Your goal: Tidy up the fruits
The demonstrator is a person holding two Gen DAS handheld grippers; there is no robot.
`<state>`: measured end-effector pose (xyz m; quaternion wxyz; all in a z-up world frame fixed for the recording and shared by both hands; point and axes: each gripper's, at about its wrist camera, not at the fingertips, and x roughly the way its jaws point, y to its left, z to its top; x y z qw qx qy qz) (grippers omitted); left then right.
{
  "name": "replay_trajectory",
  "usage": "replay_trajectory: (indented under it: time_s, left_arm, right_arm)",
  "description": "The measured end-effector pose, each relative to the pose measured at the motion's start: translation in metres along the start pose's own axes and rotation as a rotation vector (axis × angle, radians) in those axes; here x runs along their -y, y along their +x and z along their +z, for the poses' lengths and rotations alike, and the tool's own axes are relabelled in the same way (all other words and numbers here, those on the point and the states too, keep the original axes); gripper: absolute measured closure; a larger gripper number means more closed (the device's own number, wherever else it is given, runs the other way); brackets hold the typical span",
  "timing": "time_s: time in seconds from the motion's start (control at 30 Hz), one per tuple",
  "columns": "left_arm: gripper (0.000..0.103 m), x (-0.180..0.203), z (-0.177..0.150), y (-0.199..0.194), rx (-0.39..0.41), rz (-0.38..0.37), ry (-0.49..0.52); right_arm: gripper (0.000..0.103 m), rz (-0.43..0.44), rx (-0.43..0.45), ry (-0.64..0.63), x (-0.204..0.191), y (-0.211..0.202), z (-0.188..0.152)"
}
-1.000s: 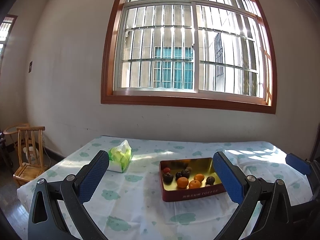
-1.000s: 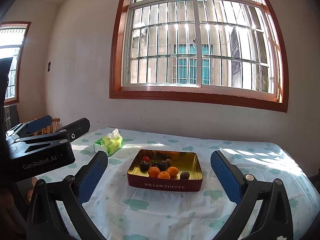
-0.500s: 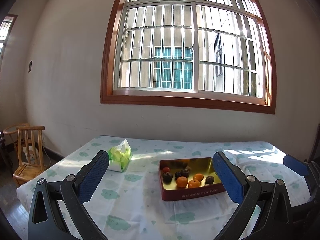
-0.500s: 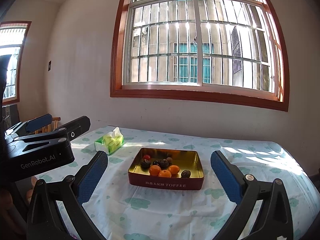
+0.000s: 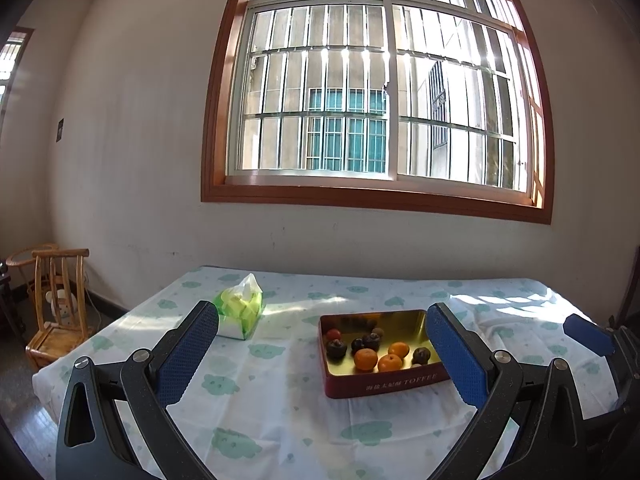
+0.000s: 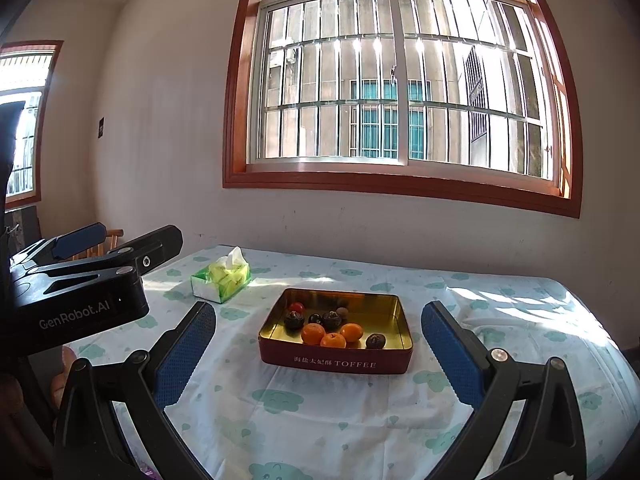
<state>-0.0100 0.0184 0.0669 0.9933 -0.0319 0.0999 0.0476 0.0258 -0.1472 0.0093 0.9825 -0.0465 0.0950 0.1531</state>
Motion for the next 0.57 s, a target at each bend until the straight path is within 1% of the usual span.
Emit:
replay_trajectory:
  time_s: [0.1,0.17,0.33,0.5,0.57]
  left_arm:
    - [0.000,0.000,0.000,0.007,-0.011,0.001,0.003]
    - [0.000,0.000,-0.001,0.016,-0.038,-0.008,-0.003]
    - [0.000,-0.001,0.000,0.042,-0.081,0.023,0.014]
    - [0.000,-0.005,-0.003,0.069,-0.111,0.042,0.020]
    - [0.000,-0.008,-0.005,0.081,-0.137,0.034,0.015]
  right_arm:
    - [0.001,0.002,-0.013,0.003,0.002,0.004,-0.004]
    - [0.001,0.012,-0.033,0.014,0.006,0.010,-0.007]
    - [0.001,0.007,-0.133,0.070,0.033,0.040,-0.025]
    - [0.001,-0.086,-0.245,0.061,0.082,0.080,-0.047]
    - [0.001,-0.130,-0.325,0.067,0.109,0.103,-0.058]
